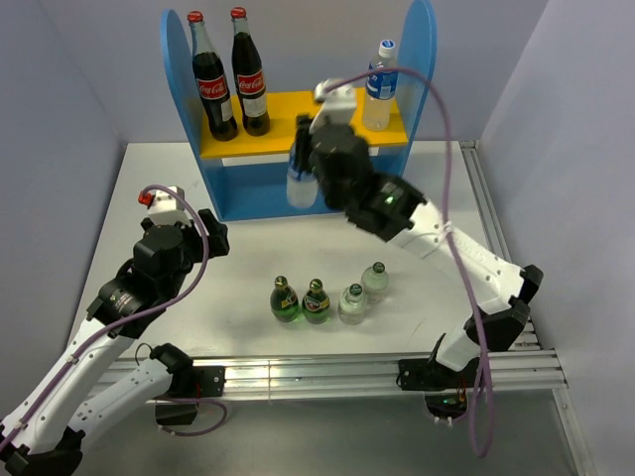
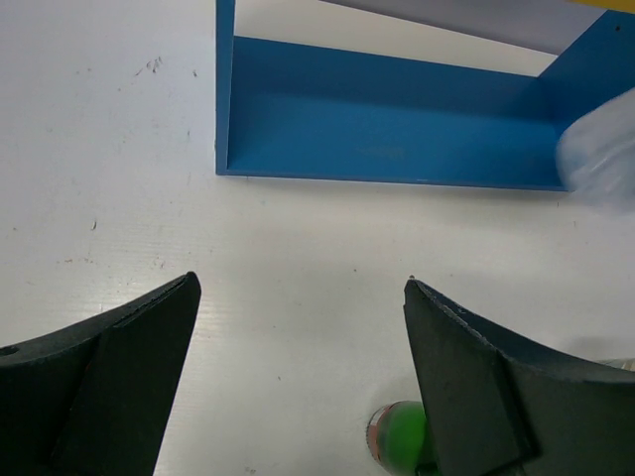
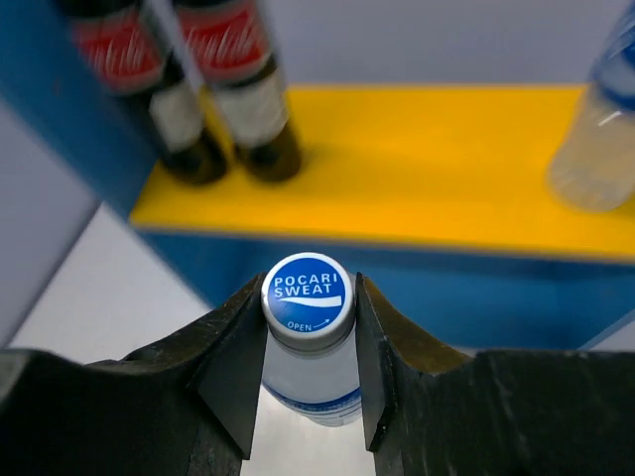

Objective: Place and organize the beverage onto the shelf

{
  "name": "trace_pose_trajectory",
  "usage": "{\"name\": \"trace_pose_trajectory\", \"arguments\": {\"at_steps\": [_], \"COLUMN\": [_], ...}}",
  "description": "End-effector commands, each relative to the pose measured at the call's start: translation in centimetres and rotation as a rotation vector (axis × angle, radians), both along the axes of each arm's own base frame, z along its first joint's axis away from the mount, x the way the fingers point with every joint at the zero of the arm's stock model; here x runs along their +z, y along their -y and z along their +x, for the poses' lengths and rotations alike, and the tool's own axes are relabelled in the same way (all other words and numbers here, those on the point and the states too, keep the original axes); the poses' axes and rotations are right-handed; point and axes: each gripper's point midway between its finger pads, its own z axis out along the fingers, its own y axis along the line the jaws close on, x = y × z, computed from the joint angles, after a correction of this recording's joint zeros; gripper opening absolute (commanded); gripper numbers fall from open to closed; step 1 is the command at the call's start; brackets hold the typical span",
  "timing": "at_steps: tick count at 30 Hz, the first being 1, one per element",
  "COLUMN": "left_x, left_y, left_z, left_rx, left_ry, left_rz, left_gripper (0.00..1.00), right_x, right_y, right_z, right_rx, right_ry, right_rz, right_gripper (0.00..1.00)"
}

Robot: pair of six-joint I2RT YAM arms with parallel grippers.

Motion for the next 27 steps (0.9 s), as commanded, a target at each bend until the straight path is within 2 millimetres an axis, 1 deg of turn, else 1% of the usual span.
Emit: {"name": "trace_pose_trajectory", "arguments": {"at_steps": [1, 2, 3, 4, 5, 6, 7, 8, 10, 11, 12, 13, 14, 15, 16, 17, 18, 20, 21, 22, 24, 25, 27], "left_x": [0.7, 0.6, 0.6, 0.6, 0.6, 0.5, 0.5, 0.5, 0.3, 0.4, 0.3, 0.3, 0.4, 0.4, 0.3, 0.3, 0.3, 0.2, 0.2, 0.2, 0.3, 0.3, 0.2], "left_y": [-0.1, 0.0, 0.0, 0.0, 0.0, 0.1, 0.1, 0.2, 0.2, 0.2, 0.2, 0.2, 0.2, 0.2, 0.2, 0.2, 0.2, 0.2, 0.2, 0.2, 0.2, 0.2, 0.2], "left_z": [-0.1, -0.1, -0.1, -0.1, -0.1, 0.0, 0.0, -0.1, 0.0, 0.0, 0.0, 0.0, 0.0, 0.0, 0.0, 0.1, 0.1, 0.1, 0.0, 0.0, 0.0, 0.0, 0.1], "left_rx": [0.003, 0.001, 0.000, 0.000, 0.000, -0.002, -0.005, -0.006, -0.006, -0.006, -0.006, -0.005, -0.005, -0.006, -0.006, -0.005, -0.005, -0.005, -0.006, -0.004, -0.005, -0.005, -0.003], "left_ry": [0.020, 0.019, 0.018, 0.019, 0.018, 0.015, 0.014, 0.013, 0.008, 0.009, 0.008, 0.008, 0.009, 0.009, 0.008, 0.006, 0.005, 0.003, 0.001, 0.001, 0.005, 0.005, 0.001], "left_rz": [-0.015, -0.011, -0.012, -0.013, -0.012, -0.011, -0.011, -0.011, -0.008, -0.008, -0.008, -0.007, -0.008, -0.008, -0.008, -0.007, -0.006, -0.004, -0.003, -0.004, -0.005, -0.005, -0.004], "left_gripper": [0.90, 0.90, 0.90, 0.90, 0.90, 0.90, 0.90, 0.90, 0.90, 0.90, 0.90, 0.90, 0.90, 0.90, 0.90, 0.90, 0.90, 0.90, 0.90, 0.90, 0.90, 0.90, 0.90], "right_x": [12.9, 13.4, 14.6, 16.1, 16.8, 17.1, 18.2, 18.8, 19.2, 19.5, 19.2, 19.6, 19.6, 19.2, 19.5, 19.4, 19.0, 19.1, 18.5, 18.8, 18.3, 18.5, 18.2], "right_y": [6.6, 7.0, 7.7, 8.3, 8.9, 9.0, 9.5, 10.0, 10.2, 10.6, 10.6, 10.8, 11.0, 11.2, 11.5, 11.6, 11.6, 11.9, 11.6, 12.1, 12.1, 12.6, 12.9], "right_z": [1.1, 1.5, 1.4, 1.4, 1.7, 2.1, 1.9, 2.2, 2.7, 3.1, 3.7, 3.9, 4.3, 5.3, 5.5, 6.0, 7.0, 7.7, 8.5, 8.9, 10.0, 10.4, 11.2], "right_rx": [-0.126, -0.139, -0.146, -0.154, -0.169, -0.178, -0.185, -0.200, -0.216, -0.231, -0.240, -0.242, -0.247, -0.257, -0.263, -0.269, -0.276, -0.291, -0.294, -0.301, -0.310, -0.314, -0.320], "right_ry": [0.216, 0.231, 0.250, 0.277, 0.295, 0.306, 0.328, 0.344, 0.363, 0.375, 0.377, 0.386, 0.387, 0.384, 0.393, 0.394, 0.392, 0.398, 0.390, 0.400, 0.392, 0.399, 0.397], "right_rz": [0.213, 0.203, 0.218, 0.240, 0.247, 0.231, 0.248, 0.258, 0.256, 0.267, 0.231, 0.242, 0.244, 0.234, 0.240, 0.236, 0.224, 0.225, 0.213, 0.216, 0.232, 0.235, 0.240], "right_gripper": [0.00, 0.00, 0.00, 0.00, 0.00, 0.00, 0.00, 0.00, 0.00, 0.00, 0.00, 0.00, 0.00, 0.00, 0.00, 0.00, 0.00, 0.00, 0.00, 0.00, 0.00, 0.00, 0.00]}}
